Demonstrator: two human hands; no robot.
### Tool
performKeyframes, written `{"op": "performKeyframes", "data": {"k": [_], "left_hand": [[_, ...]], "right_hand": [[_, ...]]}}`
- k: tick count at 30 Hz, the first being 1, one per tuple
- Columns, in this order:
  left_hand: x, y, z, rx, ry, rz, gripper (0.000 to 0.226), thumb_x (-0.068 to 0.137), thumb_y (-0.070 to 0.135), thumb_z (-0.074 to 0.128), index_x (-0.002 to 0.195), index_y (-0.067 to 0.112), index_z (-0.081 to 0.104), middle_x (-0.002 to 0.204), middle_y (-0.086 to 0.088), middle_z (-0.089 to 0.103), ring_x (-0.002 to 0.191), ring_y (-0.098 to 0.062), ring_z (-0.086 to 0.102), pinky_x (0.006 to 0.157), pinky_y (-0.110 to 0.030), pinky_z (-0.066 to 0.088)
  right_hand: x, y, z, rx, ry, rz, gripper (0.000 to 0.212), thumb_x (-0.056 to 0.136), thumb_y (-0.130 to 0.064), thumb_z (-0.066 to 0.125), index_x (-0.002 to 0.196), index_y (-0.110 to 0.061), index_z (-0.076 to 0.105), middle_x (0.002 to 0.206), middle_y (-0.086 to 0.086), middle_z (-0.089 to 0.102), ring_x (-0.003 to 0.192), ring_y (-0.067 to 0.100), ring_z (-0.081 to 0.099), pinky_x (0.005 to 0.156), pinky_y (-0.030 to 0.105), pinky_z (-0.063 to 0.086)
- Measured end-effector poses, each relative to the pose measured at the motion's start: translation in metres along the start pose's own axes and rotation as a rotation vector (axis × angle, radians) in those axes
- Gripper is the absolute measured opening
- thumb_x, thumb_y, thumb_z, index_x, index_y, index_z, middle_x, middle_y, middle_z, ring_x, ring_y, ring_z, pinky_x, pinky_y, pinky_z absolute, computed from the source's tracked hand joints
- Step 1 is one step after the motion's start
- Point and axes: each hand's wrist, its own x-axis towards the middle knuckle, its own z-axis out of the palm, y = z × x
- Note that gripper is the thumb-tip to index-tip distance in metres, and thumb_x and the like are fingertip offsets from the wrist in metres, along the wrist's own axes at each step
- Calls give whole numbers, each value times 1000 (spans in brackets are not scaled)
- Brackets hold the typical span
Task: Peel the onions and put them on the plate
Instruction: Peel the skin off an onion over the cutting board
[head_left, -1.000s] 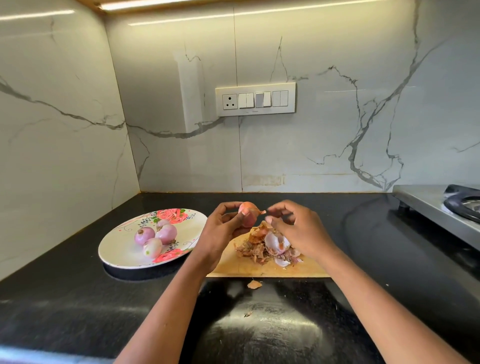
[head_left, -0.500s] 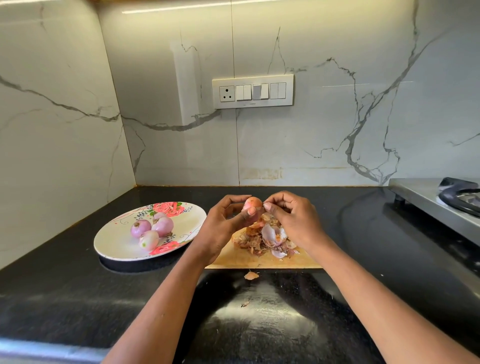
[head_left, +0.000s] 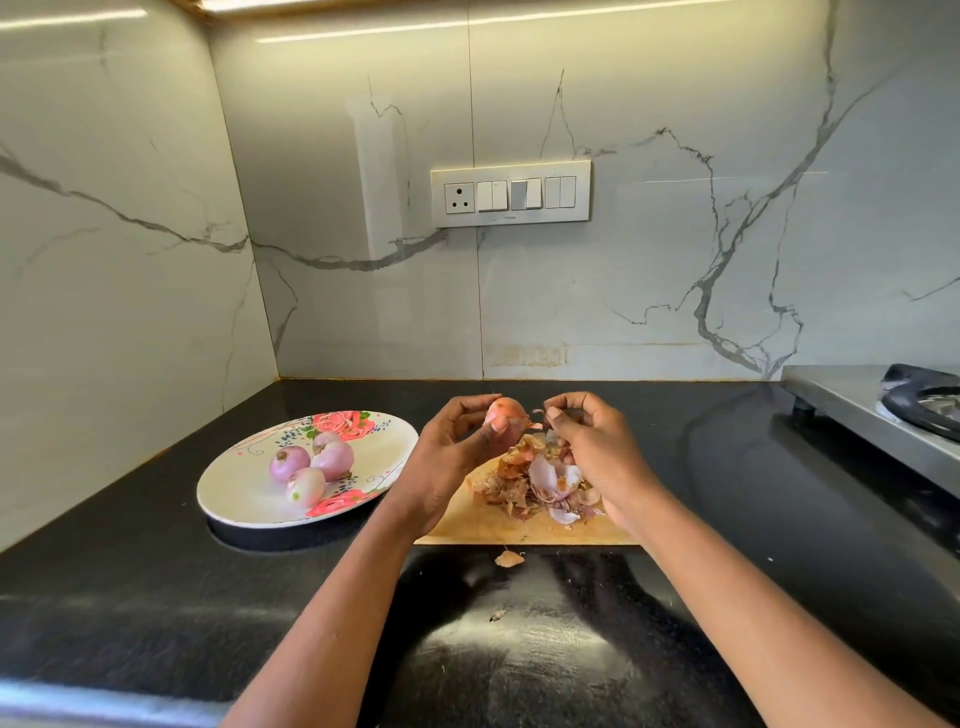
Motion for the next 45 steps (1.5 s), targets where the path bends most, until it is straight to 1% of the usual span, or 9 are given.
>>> {"op": "performKeyframes", "data": {"k": [4, 7, 14, 22, 27, 32, 36, 40, 45], "left_hand": [[1, 1, 0, -7, 38, 13, 69, 68, 48, 83, 126, 17, 62, 128, -9, 66, 121, -26, 65, 104, -41, 53], [1, 0, 1, -2, 29, 9, 59, 75, 40, 81, 126, 17, 61, 128, -11, 66, 118, -26, 66, 107, -45, 51], [1, 1, 0, 39, 18, 6, 63, 71, 47, 84, 125, 24, 61, 123, -8, 71, 116, -25, 68, 106, -44, 51], [0, 3, 1, 95, 8, 45, 44, 83, 31, 76, 124, 22, 64, 123, -2, 69, 117, -17, 66, 98, -34, 57], [-1, 2, 1, 165, -11, 84, 38, 90, 13, 73, 126, 21, 63, 125, 5, 67, 113, -1, 63, 87, -19, 53], [-2, 2, 2, 98, -8, 58, 38, 92, 11, 70, 129, 16, 61, 129, -2, 64, 113, -18, 68, 92, -31, 58], [-3, 5, 3, 32, -9, 68, 43, 89, 17, 71, 131, 12, 61, 126, -8, 68, 108, -25, 72, 92, -34, 59], [-2, 6, 1, -83, 4, 55, 49, 81, 21, 74, 125, 5, 60, 117, -15, 73, 106, -28, 73, 93, -34, 59], [-1, 3, 0, 27, -19, 97, 52, 76, 31, 79, 122, 11, 69, 120, -6, 73, 117, -23, 67, 100, -38, 54]], "right_hand": [[-3, -3, -1, -2, -89, -26, 11, 100, -20, 62, 105, -22, 72, 103, -3, 74, 78, 0, 67, 59, 13, 48], [-4, 1, 3, -104, -119, -99, 9, 90, -27, 76, 99, -30, 73, 99, -6, 76, 93, 9, 71, 73, 24, 53], [-3, 3, 1, -122, -71, -171, 20, 83, -18, 82, 93, -33, 73, 92, -8, 77, 88, 9, 73, 82, 34, 59], [-2, -2, -5, -98, -80, -165, 24, 84, -10, 81, 101, -24, 69, 88, -7, 79, 85, 9, 73, 77, 22, 54], [1, 4, -7, -65, -97, -88, 22, 90, -7, 74, 99, -25, 64, 96, -2, 78, 95, 18, 74, 86, 38, 58], [-1, 1, -4, -35, -103, -92, 22, 93, -13, 72, 108, -27, 63, 100, -3, 76, 100, 18, 71, 92, 38, 54], [-5, -4, -2, -23, -194, -192, 29, 89, -21, 77, 116, -30, 70, 111, -6, 74, 102, 6, 69, 87, 25, 56], [-3, -4, -3, 35, -252, -213, 32, 88, -18, 76, 119, -25, 73, 114, -6, 75, 107, 7, 69, 78, 19, 55], [0, 1, -4, 81, -161, -172, 31, 76, -31, 80, 103, -17, 77, 102, 1, 77, 100, 18, 72, 84, 30, 60]]}}
